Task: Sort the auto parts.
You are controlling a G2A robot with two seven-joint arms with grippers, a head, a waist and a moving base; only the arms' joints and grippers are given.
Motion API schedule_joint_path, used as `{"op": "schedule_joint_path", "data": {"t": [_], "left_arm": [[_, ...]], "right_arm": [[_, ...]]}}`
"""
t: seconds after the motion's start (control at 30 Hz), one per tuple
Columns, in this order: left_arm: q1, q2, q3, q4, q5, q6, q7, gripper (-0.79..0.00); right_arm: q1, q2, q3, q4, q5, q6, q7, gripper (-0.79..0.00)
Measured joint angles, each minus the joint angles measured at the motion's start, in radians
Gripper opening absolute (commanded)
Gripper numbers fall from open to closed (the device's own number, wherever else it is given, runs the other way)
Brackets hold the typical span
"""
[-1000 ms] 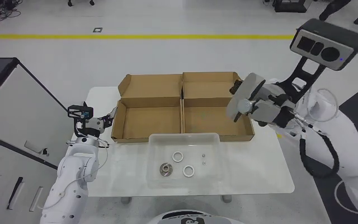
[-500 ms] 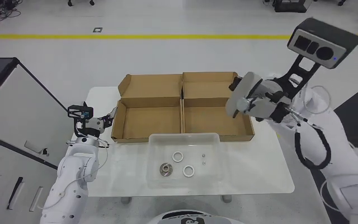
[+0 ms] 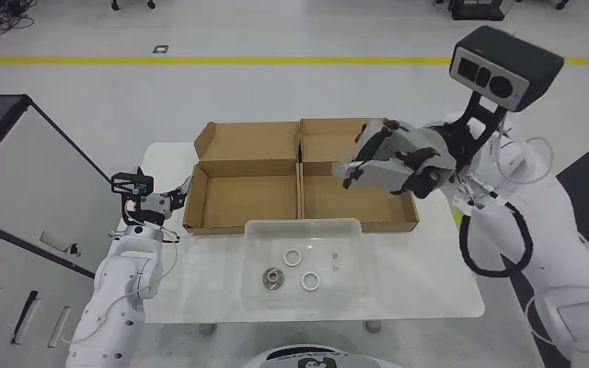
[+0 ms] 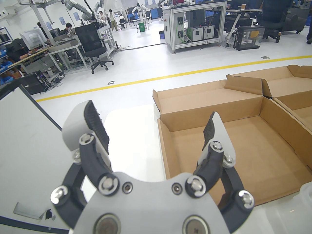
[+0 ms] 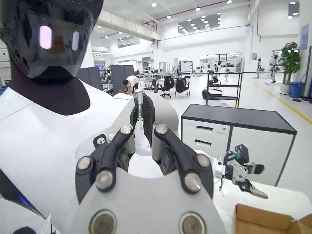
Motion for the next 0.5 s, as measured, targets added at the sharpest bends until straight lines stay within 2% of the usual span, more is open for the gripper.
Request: {"op": "schedule_joint_path", "data": {"t": [0.33, 0.5], "left_arm": [[0.0, 0.0, 0.0, 0.0, 0.0, 0.0, 0.0, 0.0], [0.0, 0.0, 0.0, 0.0, 0.0, 0.0, 0.0, 0.0]], "right_arm": [[-0.039, -0.024, -0.008, -0.005, 0.197, -0.124, 0.007, -0.785], [-0.063, -0.037, 0.015, -0.012, 0.28, -0.128, 0.011, -0.785]]}}
